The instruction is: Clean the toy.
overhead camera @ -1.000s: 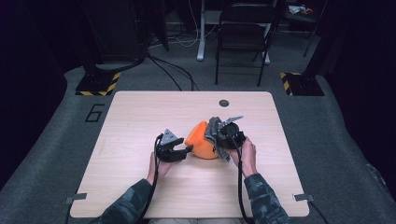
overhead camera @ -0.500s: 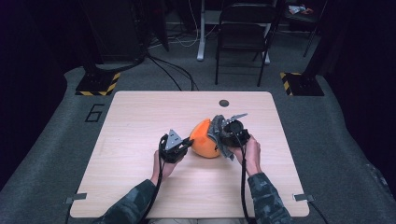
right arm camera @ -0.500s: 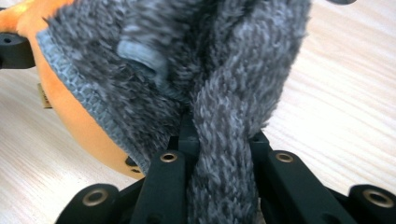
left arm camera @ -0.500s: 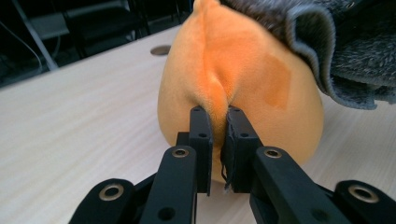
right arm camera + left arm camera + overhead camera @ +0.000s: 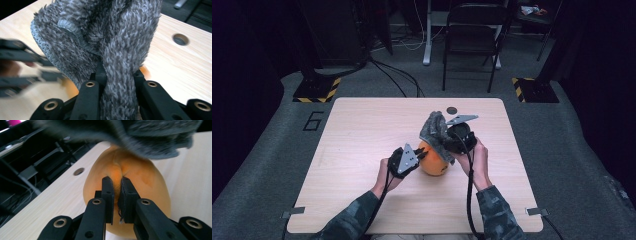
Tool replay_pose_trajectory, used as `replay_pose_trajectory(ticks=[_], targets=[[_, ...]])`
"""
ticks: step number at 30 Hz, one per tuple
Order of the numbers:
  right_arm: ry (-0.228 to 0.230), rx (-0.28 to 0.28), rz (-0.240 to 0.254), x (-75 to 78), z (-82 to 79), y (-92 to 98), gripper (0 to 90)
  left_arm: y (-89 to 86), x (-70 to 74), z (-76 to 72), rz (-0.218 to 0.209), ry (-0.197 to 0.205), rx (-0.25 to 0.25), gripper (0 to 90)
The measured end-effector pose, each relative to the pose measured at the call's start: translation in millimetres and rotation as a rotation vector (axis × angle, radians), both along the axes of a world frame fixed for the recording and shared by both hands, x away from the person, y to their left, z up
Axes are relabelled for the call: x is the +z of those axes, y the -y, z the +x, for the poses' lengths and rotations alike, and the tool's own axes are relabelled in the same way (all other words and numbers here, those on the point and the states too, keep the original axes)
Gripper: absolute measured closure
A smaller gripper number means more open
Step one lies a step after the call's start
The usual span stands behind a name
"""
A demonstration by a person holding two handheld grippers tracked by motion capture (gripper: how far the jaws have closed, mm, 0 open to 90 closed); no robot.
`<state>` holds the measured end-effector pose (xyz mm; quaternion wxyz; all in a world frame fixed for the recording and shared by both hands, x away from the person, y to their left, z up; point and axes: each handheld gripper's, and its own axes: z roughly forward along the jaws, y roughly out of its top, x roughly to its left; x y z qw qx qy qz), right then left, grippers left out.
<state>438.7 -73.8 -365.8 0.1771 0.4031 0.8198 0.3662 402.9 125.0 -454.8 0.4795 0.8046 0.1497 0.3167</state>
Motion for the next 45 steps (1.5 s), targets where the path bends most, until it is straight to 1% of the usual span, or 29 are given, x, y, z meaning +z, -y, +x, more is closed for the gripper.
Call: replay_pose_trajectory(ticks=[1, 2, 4, 7, 10, 12, 15, 17, 19, 20, 22, 23, 25, 26, 27, 28, 29, 30, 32, 33, 34, 35, 36, 37, 38, 40, 42, 44, 45], targets=[[-0.001, 0.009, -0.011, -0.6, -0.4, -3.2, 75.4, 3.7, -1.1, -2.5, 0.02, 0.025, -0.004, 83.3], [-0.014, 0.022, -0.034, -2.9, -0.3, -7.3, 75.3, 5.1, -1.1, -3.2, 0.032, 0.032, -0.009, 83.3], [-0.036, 0.024, -0.072, -9.2, 2.3, -9.8, 75.4, 4.8, -1.6, -2.9, 0.033, 0.02, -0.012, 83.3], [-0.06, 0.008, -0.074, -16.7, 7.8, -5.4, 75.6, 4.7, -4.5, -1.0, 0.018, -0.007, -0.01, 83.3], [-0.07, -0.04, -0.071, -24.0, 15.7, 4.6, 75.8, 3.3, -5.6, 1.2, 0.007, -0.029, -0.01, 83.3], [-0.086, -0.069, -0.048, -30.0, 21.8, 15.1, 75.9, 2.1, -6.6, 3.0, -0.007, -0.051, -0.01, 83.2], [-0.096, -0.109, -0.04, -35.5, 26.8, 25.4, 76.0, 1.2, -6.7, 4.2, -0.011, -0.061, -0.003, 83.2], [-0.09, -0.141, -0.057, -37.2, 28.3, 28.8, 76.0, 0.2, -7.1, 5.7, -0.025, -0.071, 0.008, 83.2], [-0.084, -0.175, -0.107, -41.4, 30.6, 32.9, 76.0, -2.6, -6.9, 7.7, -0.031, -0.083, 0.018, 83.2], [-0.079, -0.185, -0.128, -44.5, 32.0, 34.8, 75.9, -4.7, -6.9, 9.2, -0.044, -0.095, 0.024, 83.2], [-0.107, -0.182, -0.098, -47.4, 33.2, 37.9, 75.9, -6.7, -6.8, 10.8, -0.049, -0.105, 0.029, 83.1], [-0.098, -0.18, -0.089, -45.9, 32.4, 37.6, 75.9, -7.1, -7.0, 11.1, -0.057, -0.109, 0.032, 83.0], [-0.08, -0.165, -0.07, -37.3, 28.2, 33.8, 75.9, -7.7, -6.9, 11.5, -0.054, -0.11, 0.037, 82.9], [-0.066, -0.144, -0.043, -29.9, 24.3, 30.6, 75.8, -8.0, -6.9, 11.7, -0.057, -0.11, 0.041, 82.8], [-0.054, -0.13, -0.035, -25.3, 21.3, 27.8, 75.8, -8.6, -6.8, 12.4, -0.056, -0.113, 0.042, 82.8], [-0.033, -0.099, -0.023, -18.4, 16.3, 22.4, 75.8, -8.6, -6.8, 12.5, -0.06, -0.117, 0.047, 82.7], [-0.035, -0.083, -0.004, -14.7, 12.5, 18.4, 75.8, -9.1, -6.6, 12.9, -0.061, -0.121, 0.049, 82.6], [-0.033, -0.052, 0.015, -10.6, 8.3, 13.0, 75.7, -9.3, -6.5, 13.2, -0.061, -0.121, 0.052, 82.5], [-0.03, 0.002, 0.025, -5.9, 0.4, 0.1, 75.7, -9.5, -6.3, 13.2, -0.062, -0.124, 0.062, 82.1], [-0.024, 0.036, 0.018, -5.9, -1.9, -6.0, 75.7, -10.2, -6.3, 13.8, -0.067, -0.133, 0.058, 82.0], [-0.035, 0.065, 0.011, -8.1, -4.0, -13.1, 75.7, -10.3, -6.4, 13.8, -0.069, -0.132, 0.064, 81.9], [-0.043, 0.075, 0.005, -10.1, -4.6, -16.9, 75.7, -10.5, -6.5, 13.9, -0.068, -0.133, 0.066, 81.9], [-0.043, 0.082, -0.01, -14.0, -4.5, -21.0, 75.6, -10.5, -6.7, 13.9, -0.073, -0.134, 0.065, 81.9], [-0.039, 0.09, -0.042, -18.6, -3.2, -23.3, 75.6, -10.2, -6.7, 13.8, -0.071, -0.136, 0.061, 81.9], [-0.045, 0.082, -0.056, -23.2, -2.0, -24.8, 75.7, -9.8, -6.8, 13.5, -0.057, -0.14, 0.059, 81.9], [-0.046, 0.073, -0.061, -30.1, 2.5, -22.1, 75.7, -9.4, -8.0, 14.2, -0.06, -0.144, 0.058, 81.9], [-0.051, 0.056, -0.052, -31.2, 5.6, -16.9, 75.7, -9.5, -8.0, 14.4, -0.06, -0.144, 0.057, 82.0], [-0.048, 0.028, -0.055, -31.8, 7.6, -12.4, 75.7, -9.0, -8.4, 14.3, -0.065, -0.147, 0.054, 82.0], [-0.049, 0.014, -0.045, -32.7, 9.3, -9.6, 75.7, -9.0, -8.1, 14.2, -0.061, -0.148, 0.055, 82.0]])
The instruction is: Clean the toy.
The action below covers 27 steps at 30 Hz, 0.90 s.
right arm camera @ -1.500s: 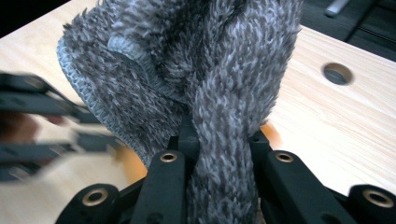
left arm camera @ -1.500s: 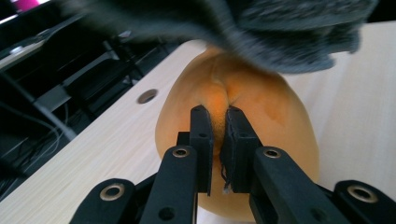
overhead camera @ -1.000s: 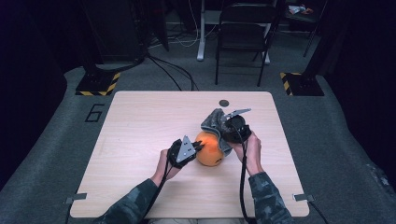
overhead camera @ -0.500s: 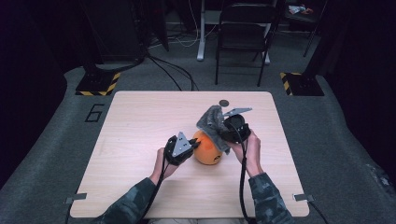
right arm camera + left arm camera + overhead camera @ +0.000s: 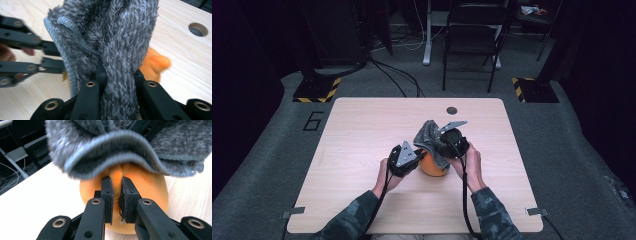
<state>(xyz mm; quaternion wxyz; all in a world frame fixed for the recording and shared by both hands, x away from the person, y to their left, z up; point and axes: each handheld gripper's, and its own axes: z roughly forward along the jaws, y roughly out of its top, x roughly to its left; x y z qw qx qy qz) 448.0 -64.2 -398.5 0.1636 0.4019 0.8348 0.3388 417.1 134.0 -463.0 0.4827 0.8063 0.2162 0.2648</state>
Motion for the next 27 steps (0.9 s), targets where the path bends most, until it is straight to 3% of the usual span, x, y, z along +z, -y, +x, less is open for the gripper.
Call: replay_pose_trajectory(ticks=[5, 12, 16, 23, 27], targets=[[-0.011, -0.043, 0.015, -4.4, 6.7, 13.0, 75.7, 0.3, -0.4, 0.2, -0.003, -0.003, -0.004, 82.0], [-0.001, -0.096, -0.004, -10.6, 13.8, 29.5, 75.5, -1.7, -0.3, 1.4, -0.01, -0.007, 0.009, 81.8], [-0.003, -0.09, 0.004, -10.9, 14.6, 32.6, 75.3, -2.2, -0.3, 1.8, -0.008, -0.006, 0.011, 81.6], [0.001, -0.112, 0.035, -9.3, 16.1, 43.1, 73.5, -7.2, -0.5, 4.5, -0.013, -0.02, 0.031, 81.5], [-0.006, -0.153, 0.064, -10.0, 19.0, 54.6, 71.6, -10.6, -0.8, 6.5, -0.018, -0.032, 0.043, 81.5]])
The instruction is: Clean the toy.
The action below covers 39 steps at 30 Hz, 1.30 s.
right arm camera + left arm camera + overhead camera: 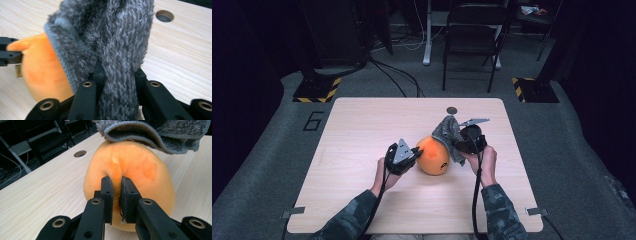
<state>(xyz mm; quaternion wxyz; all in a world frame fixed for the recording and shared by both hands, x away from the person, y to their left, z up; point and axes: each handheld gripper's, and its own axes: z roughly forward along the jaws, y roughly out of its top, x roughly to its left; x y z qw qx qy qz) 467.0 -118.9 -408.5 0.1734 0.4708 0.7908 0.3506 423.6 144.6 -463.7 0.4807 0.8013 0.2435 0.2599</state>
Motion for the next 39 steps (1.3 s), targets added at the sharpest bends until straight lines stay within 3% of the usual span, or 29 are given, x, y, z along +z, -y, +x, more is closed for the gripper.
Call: replay_pose_trajectory(ticks=[7, 11, 13, 18, 21, 24, 27, 33, 36, 39], targets=[[-0.001, -0.077, 0.036, -5.2, 5.7, 30.6, 69.2, -2.6, -0.3, 1.9, 0.007, -0.005, 0.016, 81.4], [-0.005, -0.155, 0.003, -14.7, 9.9, 50.3, 68.1, -4.5, -1.0, 3.6, 0.007, -0.012, 0.032, 81.4], [-0.031, -0.196, -0.028, -23.6, 11.9, 56.8, 67.3, -6.0, -1.6, 5.2, 0.005, -0.02, 0.042, 81.3], [-0.087, -0.227, -0.029, -41.0, 18.7, 69.8, 65.3, -10.7, -2.7, 8.6, 0.009, -0.038, 0.066, 81.0], [-0.11, -0.252, -0.072, -51.2, 20.6, 75.4, 63.7, -13.7, -4.0, 10.9, 0.006, -0.049, 0.082, 80.8], [-0.137, -0.282, -0.077, -61.3, 22.7, 80.4, 62.5, -16.9, -5.1, 13.0, 0.009, -0.064, 0.097, 80.5], [-0.151, -0.297, -0.073, -68.5, 24.2, 85.6, 60.1, -22.1, -7.9, 17.3, 0.004, -0.088, 0.118, 80.2], [-0.175, -0.296, -0.118, -85.6, 28.4, 89.7, 53.8, -35.1, -14.7, 27.3, -0.016, -0.149, 0.161, 80.1], [-0.205, -0.299, -0.131, -90.9, 31.0, 90.7, 45.7, -39.1, -17.3, 30.4, -0.021, -0.173, 0.172, 80.1], [-0.201, -0.312, -0.123, -92.6, 31.7, 93.1, 36.0, -45.3, -21.7, 34.5, -0.043, -0.218, 0.19, 80.1]])
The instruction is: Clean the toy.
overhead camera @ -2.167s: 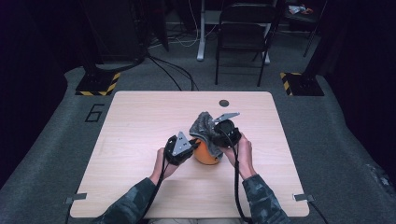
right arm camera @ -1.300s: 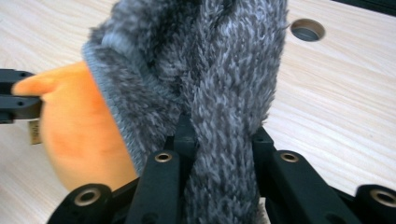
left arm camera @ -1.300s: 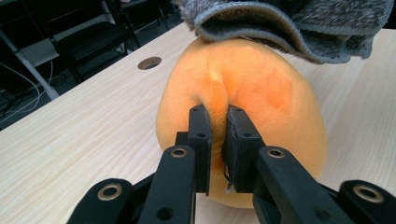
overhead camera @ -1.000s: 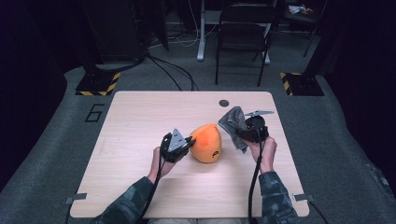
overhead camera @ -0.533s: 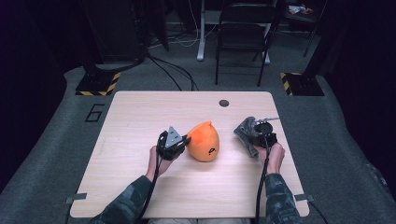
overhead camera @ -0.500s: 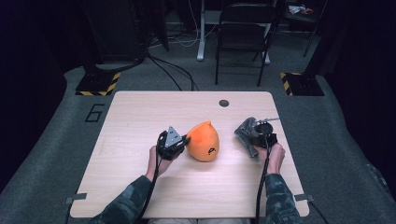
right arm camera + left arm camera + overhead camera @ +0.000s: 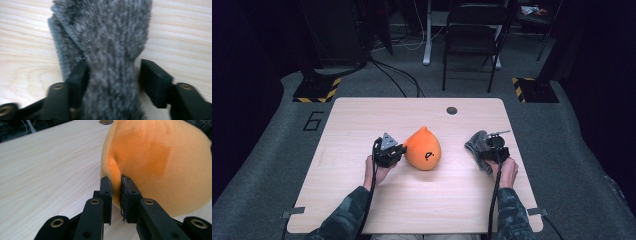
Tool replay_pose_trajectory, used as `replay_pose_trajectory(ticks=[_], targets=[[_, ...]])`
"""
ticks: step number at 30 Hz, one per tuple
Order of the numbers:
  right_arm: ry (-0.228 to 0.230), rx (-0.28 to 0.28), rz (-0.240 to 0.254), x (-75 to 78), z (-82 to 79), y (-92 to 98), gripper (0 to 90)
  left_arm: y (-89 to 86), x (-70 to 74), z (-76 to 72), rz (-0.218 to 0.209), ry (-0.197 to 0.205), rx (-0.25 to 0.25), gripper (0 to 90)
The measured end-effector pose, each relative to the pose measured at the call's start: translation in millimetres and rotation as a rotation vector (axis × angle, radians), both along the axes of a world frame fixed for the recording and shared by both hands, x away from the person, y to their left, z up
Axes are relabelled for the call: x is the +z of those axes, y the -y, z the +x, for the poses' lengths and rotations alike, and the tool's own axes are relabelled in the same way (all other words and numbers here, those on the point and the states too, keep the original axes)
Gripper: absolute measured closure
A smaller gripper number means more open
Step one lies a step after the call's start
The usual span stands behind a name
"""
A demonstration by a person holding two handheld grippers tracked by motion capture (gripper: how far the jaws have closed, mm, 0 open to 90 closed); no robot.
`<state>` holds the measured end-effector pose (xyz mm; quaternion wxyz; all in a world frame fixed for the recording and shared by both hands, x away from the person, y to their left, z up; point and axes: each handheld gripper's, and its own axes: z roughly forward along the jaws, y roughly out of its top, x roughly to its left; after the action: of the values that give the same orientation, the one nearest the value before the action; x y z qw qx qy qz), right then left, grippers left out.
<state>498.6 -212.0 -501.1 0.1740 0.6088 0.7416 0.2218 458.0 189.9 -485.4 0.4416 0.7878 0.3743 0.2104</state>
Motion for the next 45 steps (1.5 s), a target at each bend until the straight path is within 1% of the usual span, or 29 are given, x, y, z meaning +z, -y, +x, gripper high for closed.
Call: replay_pose_trajectory(ticks=[1, 2, 4, 6, 7, 10, 13, 15, 16, 17, 19, 20, 21, 22, 23, 25, 27, 29, 30, 31, 32, 33, 36, 38, 40, 41, 43, 44, 45], targets=[[0.003, -0.015, -0.006, -0.9, 0.3, 1.3, 31.4, -1.8, -0.7, 0.8, -0.001, -0.01, 0.002, 80.1], [0.004, -0.038, 0.002, -1.8, -0.1, 1.8, 29.0, -4.0, -2.4, 1.6, -0.013, -0.026, 0.01, 80.1], [0.02, -0.05, 0.008, -4.6, -0.2, 4.5, 22.5, -7.5, -3.9, 1.9, -0.021, -0.052, 0.015, 80.0], [0.03, -0.045, 0.007, -6.0, 0.0, 6.1, 19.2, -9.8, -5.4, 1.9, -0.032, -0.068, 0.022, 80.0], [0.032, -0.056, 0.008, -6.7, 0.1, 6.4, 17.5, -10.9, -5.8, 1.4, -0.04, -0.081, 0.027, 80.0], [0.023, -0.054, 0.004, -6.5, 1.2, 6.5, 14.9, -13.5, -6.3, -2.2, -0.054, -0.105, 0.028, 80.0], [0.011, -0.04, -0.011, -4.7, 2.4, 6.2, 14.2, -13.9, -5.3, -7.1, -0.062, -0.105, 0.029, 79.3], [0.028, -0.027, 0.001, -1.9, 2.1, 5.9, 13.1, -12.9, -4.4, -8.9, -0.054, -0.099, 0.026, 76.8], [0.04, -0.026, 0.005, 0.7, 1.0, 4.4, 10.7, -12.6, -3.8, -9.7, -0.045, -0.085, 0.026, 75.1], [0.059, -0.019, 0.012, 4.4, -0.8, 3.6, 9.5, -12.2, -2.9, -10.6, -0.047, -0.08, 0.025, 71.8], [0.106, -0.001, 0.031, 14.9, -6.1, 2.9, 9.4, -12.5, -0.2, -11.5, -0.024, -0.068, 0.033, 60.0], [0.13, 0.003, 0.033, 19.3, -8.7, 3.1, 9.4, -12.8, 0.4, -12.0, -0.023, -0.068, 0.032, 55.8], [0.143, 0.012, 0.035, 22.4, -10.5, 3.4, 9.0, -13.2, 1.2, -12.6, -0.018, -0.069, 0.038, 52.1], [0.156, 0.017, 0.044, 26.5, -13.4, 3.4, 9.0, -14.3, 3.3, -14.1, 0.006, -0.071, 0.041, 47.0], [0.171, 0.023, 0.047, 32.5, -17.9, 3.8, 8.6, -14.7, 3.6, -15.1, 0.001, -0.062, 0.047, 41.4], [0.175, 0.028, 0.072, 39.7, -24.0, 5.3, 8.3, -17.6, 7.1, -18.1, 0.02, -0.05, 0.055, 36.2], [0.189, 0.026, 0.1, 47.6, -33.3, 7.8, 8.4, -21.4, 10.7, -22.5, 0.022, -0.04, 0.066, 31.3], [0.212, 0.043, 0.108, 52.8, -41.9, 11.0, 8.4, -25.7, 13.3, -27.4, 0.04, -0.018, 0.076, 27.8], [0.215, 0.044, 0.112, 55.3, -47.5, 12.2, 8.4, -28.6, 14.1, -30.1, 0.039, -0.019, 0.078, 25.8], [0.224, 0.05, 0.113, 56.8, -53.1, 13.7, 8.4, -33.1, 14.9, -33.7, 0.05, -0.021, 0.077, 24.2], [0.227, 0.053, 0.117, 57.2, -60.1, 15.8, 8.4, -35.9, 14.4, -36.6, 0.059, -0.016, 0.086, 22.5], [0.22, 0.055, 0.118, 56.8, -65.4, 17.4, 8.0, -39.4, 14.7, -38.7, 0.072, -0.021, 0.083, 20.2], [0.219, 0.06, 0.12, 53.8, -79.9, 23.3, 8.0, -52.7, 11.3, -46.6, 0.097, -0.027, 0.105, 17.3], [0.226, 0.067, 0.122, 49.8, -90.9, 26.5, 8.3, -63.0, 6.6, -49.5, 0.111, -0.048, 0.12, 16.5], [0.207, 0.081, 0.118, 43.7, -100.7, 28.7, 7.8, -73.4, -1.5, -53.0, 0.123, -0.079, 0.145, 16.5], [0.198, 0.087, 0.119, 39.3, -105.6, 30.1, 7.8, -76.9, -5.6, -54.4, 0.119, -0.093, 0.156, 16.1], [0.185, 0.096, 0.116, 32.2, -111.0, 31.3, 7.7, -82.9, -11.6, -57.4, 0.132, -0.114, 0.164, 14.9], [0.169, 0.096, 0.107, 27.6, -113.9, 31.2, 7.2, -86.3, -15.3, -59.5, 0.151, -0.127, 0.165, 14.5], [0.155, 0.109, 0.092, 21.3, -116.4, 31.9, 7.0, -89.2, -18.1, -61.2, 0.156, -0.131, 0.165, 13.8]])
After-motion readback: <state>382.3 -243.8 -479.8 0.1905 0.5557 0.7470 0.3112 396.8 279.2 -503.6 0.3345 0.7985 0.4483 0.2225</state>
